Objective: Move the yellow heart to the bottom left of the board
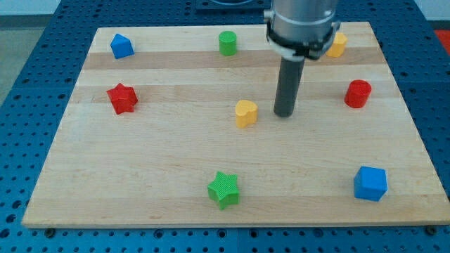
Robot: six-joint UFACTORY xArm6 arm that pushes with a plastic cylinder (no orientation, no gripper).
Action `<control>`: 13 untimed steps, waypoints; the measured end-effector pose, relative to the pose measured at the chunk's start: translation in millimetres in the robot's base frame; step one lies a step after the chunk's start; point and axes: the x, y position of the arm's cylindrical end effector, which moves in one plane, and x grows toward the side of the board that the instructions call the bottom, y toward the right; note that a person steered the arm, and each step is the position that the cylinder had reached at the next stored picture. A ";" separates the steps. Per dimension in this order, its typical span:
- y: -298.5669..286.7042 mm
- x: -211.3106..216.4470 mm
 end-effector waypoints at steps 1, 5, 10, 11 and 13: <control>-44.3 -27.4; -55.5 0.0; -55.8 27.7; -53.8 35.4; -26.8 36.1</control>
